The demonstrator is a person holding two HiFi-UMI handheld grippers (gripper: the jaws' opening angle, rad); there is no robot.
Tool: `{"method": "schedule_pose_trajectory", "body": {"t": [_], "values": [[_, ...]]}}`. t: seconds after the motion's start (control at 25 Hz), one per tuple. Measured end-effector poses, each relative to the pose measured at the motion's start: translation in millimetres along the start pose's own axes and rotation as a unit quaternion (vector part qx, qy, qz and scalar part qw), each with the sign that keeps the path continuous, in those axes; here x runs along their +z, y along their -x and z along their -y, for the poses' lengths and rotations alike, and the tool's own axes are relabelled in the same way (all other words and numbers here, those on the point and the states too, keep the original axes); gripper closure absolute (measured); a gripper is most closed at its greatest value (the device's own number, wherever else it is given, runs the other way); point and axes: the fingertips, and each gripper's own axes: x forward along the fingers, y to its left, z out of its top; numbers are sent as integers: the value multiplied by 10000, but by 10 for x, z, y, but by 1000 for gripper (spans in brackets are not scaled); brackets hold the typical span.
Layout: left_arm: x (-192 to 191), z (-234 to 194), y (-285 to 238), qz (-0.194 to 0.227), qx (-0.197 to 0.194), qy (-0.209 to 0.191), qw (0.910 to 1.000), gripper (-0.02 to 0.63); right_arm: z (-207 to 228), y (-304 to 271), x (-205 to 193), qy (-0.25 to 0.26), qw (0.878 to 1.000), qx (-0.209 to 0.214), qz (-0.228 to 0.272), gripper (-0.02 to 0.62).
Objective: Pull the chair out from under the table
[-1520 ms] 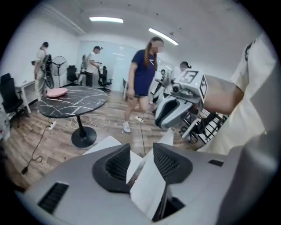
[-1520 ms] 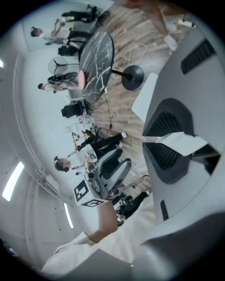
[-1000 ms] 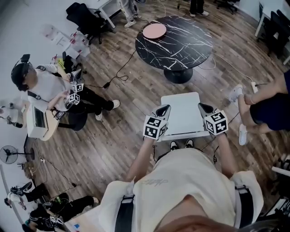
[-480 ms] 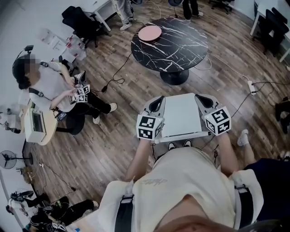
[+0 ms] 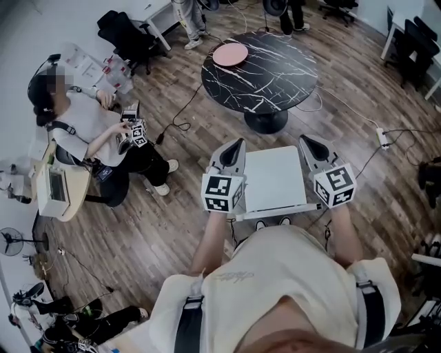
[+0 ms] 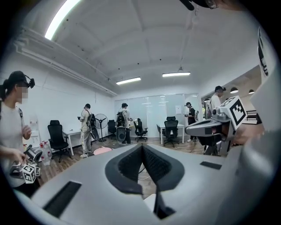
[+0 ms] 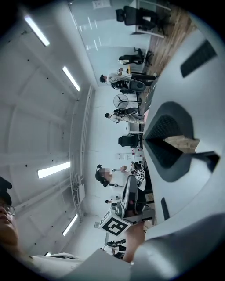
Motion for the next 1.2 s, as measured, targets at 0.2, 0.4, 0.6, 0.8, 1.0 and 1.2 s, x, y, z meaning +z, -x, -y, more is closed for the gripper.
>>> {"method": "schedule_pose_trajectory", "body": {"t": [0.2, 0.4, 0.6, 0.8, 1.0, 1.2], "values": [[139, -89, 8, 218, 176, -1, 9996, 589, 49, 47, 101, 164, 9996, -188, 113, 591], [114, -9, -4, 253, 152, 6, 9996, 589, 32, 107, 23, 195, 9996, -178, 54, 591], [-47, 20, -21, 91, 69, 71, 9999, 589, 22, 117, -122, 194, 9996, -142, -119, 591], [-97, 41, -52, -9, -43, 73, 10000, 589, 7, 103, -180, 201, 9995, -161, -192, 591], [-62, 57, -103, -23, -101, 72, 9999, 589, 66, 107, -188, 231, 9993, -172, -258, 591], [-64, 77, -128, -35, -135, 27, 9999, 589, 125, 98, -195, 153, 9994, -196, -230, 591]]}}
